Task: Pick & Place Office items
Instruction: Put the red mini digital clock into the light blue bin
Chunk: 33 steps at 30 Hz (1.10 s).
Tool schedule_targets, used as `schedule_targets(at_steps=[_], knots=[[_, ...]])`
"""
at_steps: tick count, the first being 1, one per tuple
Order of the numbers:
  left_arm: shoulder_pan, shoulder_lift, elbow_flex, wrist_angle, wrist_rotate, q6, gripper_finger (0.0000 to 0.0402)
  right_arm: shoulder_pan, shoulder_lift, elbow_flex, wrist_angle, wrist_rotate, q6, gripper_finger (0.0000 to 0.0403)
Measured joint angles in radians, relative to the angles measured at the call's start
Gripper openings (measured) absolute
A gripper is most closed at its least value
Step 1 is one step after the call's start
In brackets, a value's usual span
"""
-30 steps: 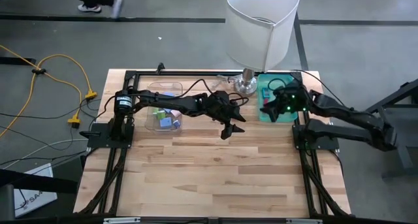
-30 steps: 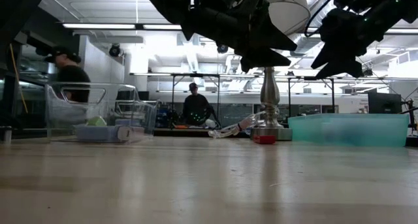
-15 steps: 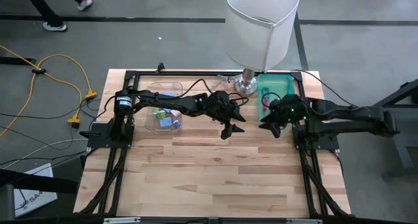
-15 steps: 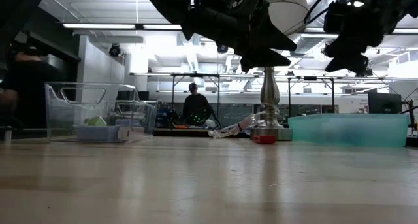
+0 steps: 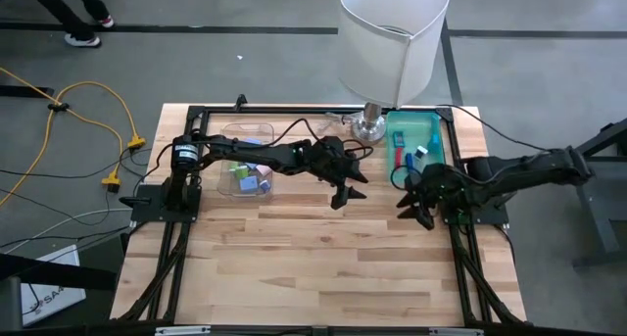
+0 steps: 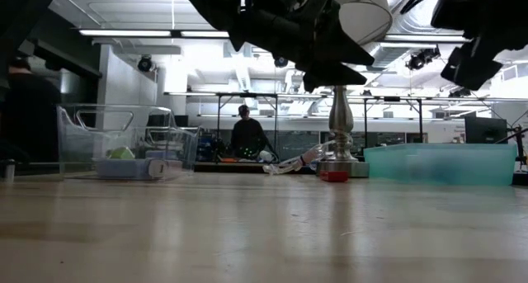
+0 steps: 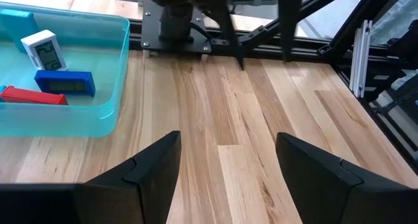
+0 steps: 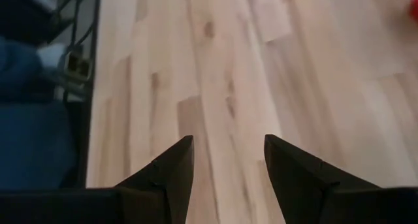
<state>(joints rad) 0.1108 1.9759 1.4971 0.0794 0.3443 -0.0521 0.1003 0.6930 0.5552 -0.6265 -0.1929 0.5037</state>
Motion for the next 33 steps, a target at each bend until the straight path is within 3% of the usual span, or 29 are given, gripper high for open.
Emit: schedule_targets(at_steps=[7,12,20,22,28,30,33], knots=[[0.001,0.000,0.000,-0.025,0.000,-0.004,0.0244,0.105,0.014,0.000,0.036,0.057,0.067,0.0173],[0.024,0.000,0.000,-0.063,0.000,-0.088,0.0244,0.148,0.039,0.000,0.036,0.113,0.099,0.0173],[0.067,0.000,0.000,-0.248,0.007,-0.127,0.0244,0.162,0.065,0.000,0.040,0.109,0.103,0.0173],[0.078,-0.004,0.000,-0.255,0.079,-0.085,0.0244,0.162,0.065,0.000,0.040,0.109,0.103,0.0173],[0.120,-0.084,-0.005,-0.246,0.453,0.012,0.0244,0.162,0.064,0.000,0.041,0.110,0.150,0.0173],[0.129,-0.116,-0.025,-0.254,0.469,0.018,0.0244,0.162,0.065,0.000,0.040,0.112,0.158,0.0173],[0.141,-0.171,-0.081,-0.261,0.389,0.015,0.0244,0.162,0.065,0.000,0.040,0.102,0.158,0.0173]])
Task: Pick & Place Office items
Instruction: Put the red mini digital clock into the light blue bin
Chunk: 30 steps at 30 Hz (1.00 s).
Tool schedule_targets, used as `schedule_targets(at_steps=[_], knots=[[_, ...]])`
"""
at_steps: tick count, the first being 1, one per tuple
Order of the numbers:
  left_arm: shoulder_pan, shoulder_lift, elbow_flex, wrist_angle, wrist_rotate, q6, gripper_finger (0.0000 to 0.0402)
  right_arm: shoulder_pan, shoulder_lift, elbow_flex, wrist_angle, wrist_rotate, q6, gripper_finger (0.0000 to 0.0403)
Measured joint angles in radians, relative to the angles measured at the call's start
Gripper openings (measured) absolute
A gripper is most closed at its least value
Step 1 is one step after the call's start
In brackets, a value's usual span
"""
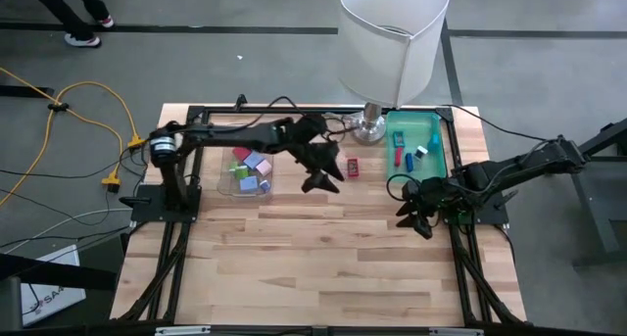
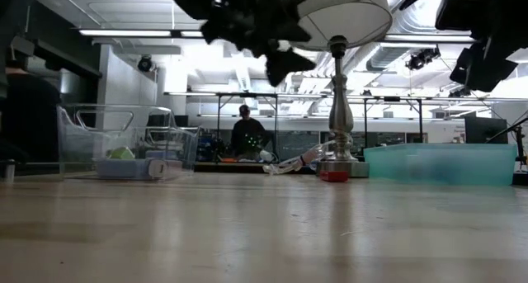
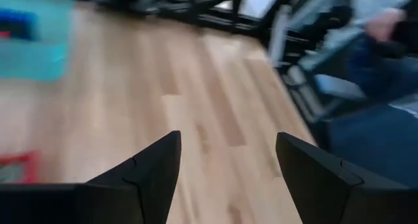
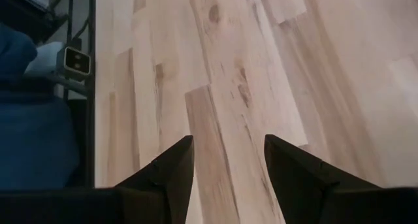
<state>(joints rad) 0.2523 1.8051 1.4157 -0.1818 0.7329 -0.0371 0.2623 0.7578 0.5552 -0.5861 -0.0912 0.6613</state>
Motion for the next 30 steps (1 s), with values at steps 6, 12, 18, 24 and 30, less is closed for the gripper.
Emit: schedule_targets(at_steps=[6,12,18,24,30], knots=[[0.008,-0.139,-0.153,0.025,-0.207,-0.023,0.0244,0.000,0.000,0.000,0.000,-0.043,-0.002,0.0173],[-0.006,-0.285,-0.293,0.069,-0.335,-0.042,0.0244,0.000,0.000,0.000,0.006,-0.039,-0.002,0.0173],[-0.007,-0.417,-0.428,0.177,-0.420,-0.064,0.0244,0.000,0.000,0.000,0.021,-0.039,-0.003,0.0173],[-0.009,-0.486,-0.541,0.272,-0.421,-0.089,0.0244,0.000,0.000,0.000,0.029,-0.039,-0.003,0.0173],[-0.020,-0.561,-0.707,0.421,-0.487,-0.118,0.0244,0.000,0.000,0.000,0.034,-0.039,-0.003,0.0173]])
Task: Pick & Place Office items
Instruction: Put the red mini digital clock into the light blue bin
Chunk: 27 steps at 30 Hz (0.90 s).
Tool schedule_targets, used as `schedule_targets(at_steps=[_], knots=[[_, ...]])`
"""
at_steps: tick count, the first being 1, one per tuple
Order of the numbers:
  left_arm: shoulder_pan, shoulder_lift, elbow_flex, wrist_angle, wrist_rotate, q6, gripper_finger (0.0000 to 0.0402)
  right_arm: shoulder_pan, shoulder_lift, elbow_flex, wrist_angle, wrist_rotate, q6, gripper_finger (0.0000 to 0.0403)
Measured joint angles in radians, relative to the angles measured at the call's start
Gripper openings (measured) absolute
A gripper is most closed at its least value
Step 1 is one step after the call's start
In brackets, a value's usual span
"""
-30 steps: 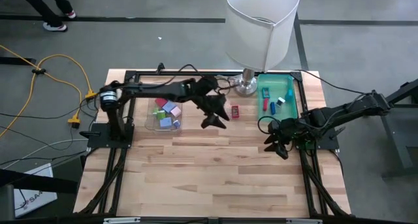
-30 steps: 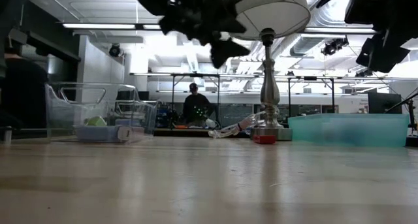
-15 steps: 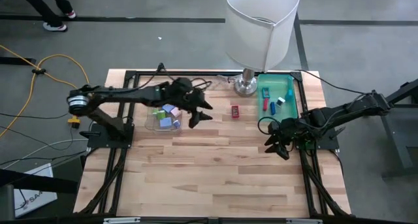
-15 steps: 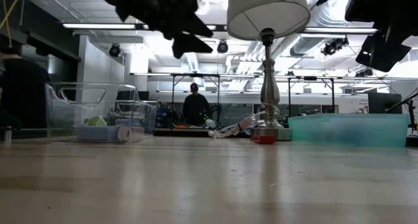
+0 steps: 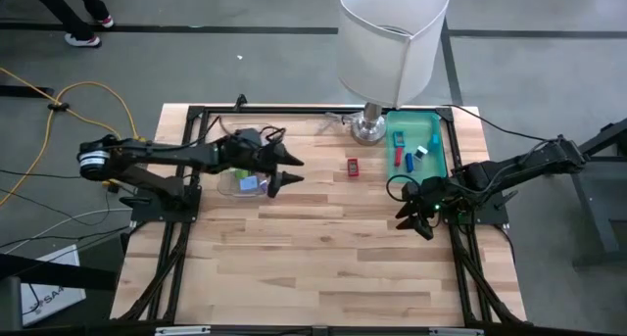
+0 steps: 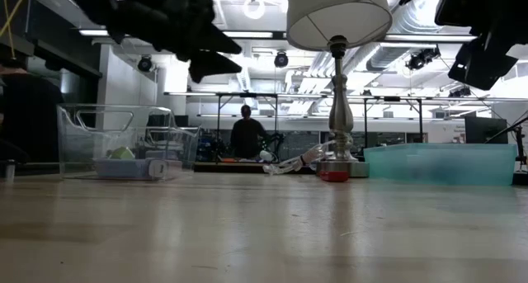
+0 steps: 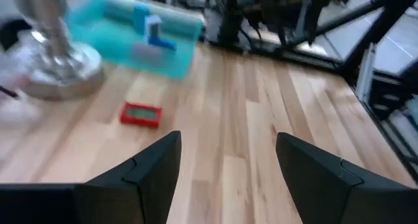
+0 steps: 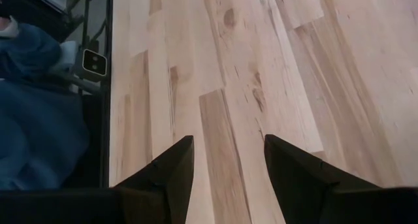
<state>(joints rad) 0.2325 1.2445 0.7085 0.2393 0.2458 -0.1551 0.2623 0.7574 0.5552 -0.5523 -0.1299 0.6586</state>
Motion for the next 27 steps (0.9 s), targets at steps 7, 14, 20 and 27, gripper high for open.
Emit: schedule_targets(at_steps=[7,14,20,27], knots=[[-0.001,-0.175,-0.141,0.022,-0.076,0.028,0.0244,0.000,0.000,0.000,0.008,0.000,0.000,0.0173],[-0.001,-0.403,-0.298,0.020,-0.208,0.028,0.0244,0.000,0.000,0.000,0.012,0.000,0.000,0.0173],[-0.012,-0.577,-0.395,0.025,-0.225,0.043,0.0244,0.000,0.000,0.000,0.011,0.000,0.000,0.0173],[-0.042,-0.751,-0.498,0.026,-0.273,0.027,0.0244,0.000,0.000,0.000,0.011,0.000,0.000,0.0173]])
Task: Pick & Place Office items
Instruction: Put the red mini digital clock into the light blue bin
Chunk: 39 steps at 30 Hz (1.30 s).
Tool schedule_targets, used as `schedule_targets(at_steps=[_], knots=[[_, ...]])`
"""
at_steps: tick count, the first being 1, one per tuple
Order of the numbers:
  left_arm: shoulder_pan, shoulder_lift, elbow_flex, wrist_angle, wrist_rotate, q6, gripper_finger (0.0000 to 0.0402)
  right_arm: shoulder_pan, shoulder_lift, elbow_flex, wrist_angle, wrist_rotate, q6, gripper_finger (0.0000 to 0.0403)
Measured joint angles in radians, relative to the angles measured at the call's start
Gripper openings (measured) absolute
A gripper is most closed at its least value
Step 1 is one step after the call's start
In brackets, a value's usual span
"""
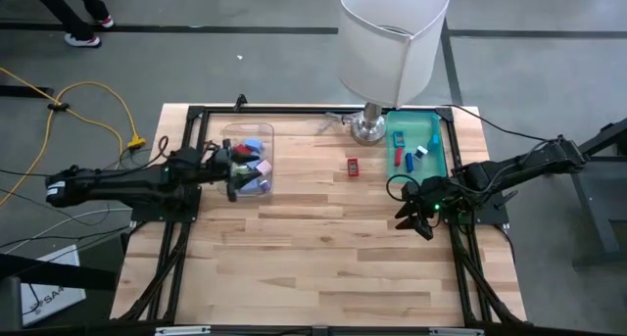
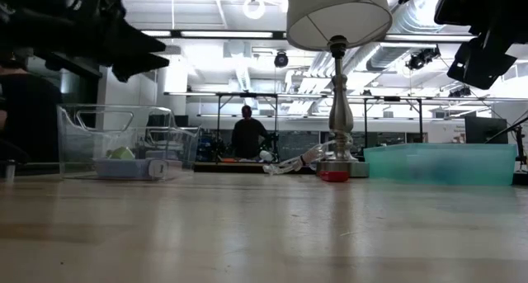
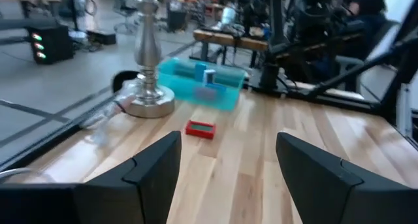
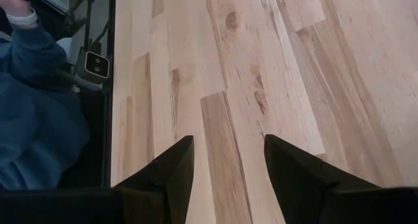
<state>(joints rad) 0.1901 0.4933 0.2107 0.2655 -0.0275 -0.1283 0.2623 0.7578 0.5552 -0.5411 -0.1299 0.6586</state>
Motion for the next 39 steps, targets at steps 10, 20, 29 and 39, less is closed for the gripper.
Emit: schedule_targets(at_steps=[10,20,29,39], knots=[[-0.024,-0.189,-0.102,-0.012,-0.057,0.004,0.0244,0.000,0.000,0.000,0.000,0.000,0.000,0.0173],[-0.024,-0.329,-0.175,-0.015,-0.062,0.001,0.0244,0.000,0.000,0.000,0.000,0.000,0.000,0.0173],[-0.024,-0.396,-0.180,-0.175,-0.124,-0.046,0.0244,0.000,0.000,0.000,0.000,0.000,0.000,0.0173],[-0.025,-0.435,-0.181,-0.268,-0.151,-0.056,0.0244,0.000,0.000,0.000,0.000,0.000,0.000,0.0173]])
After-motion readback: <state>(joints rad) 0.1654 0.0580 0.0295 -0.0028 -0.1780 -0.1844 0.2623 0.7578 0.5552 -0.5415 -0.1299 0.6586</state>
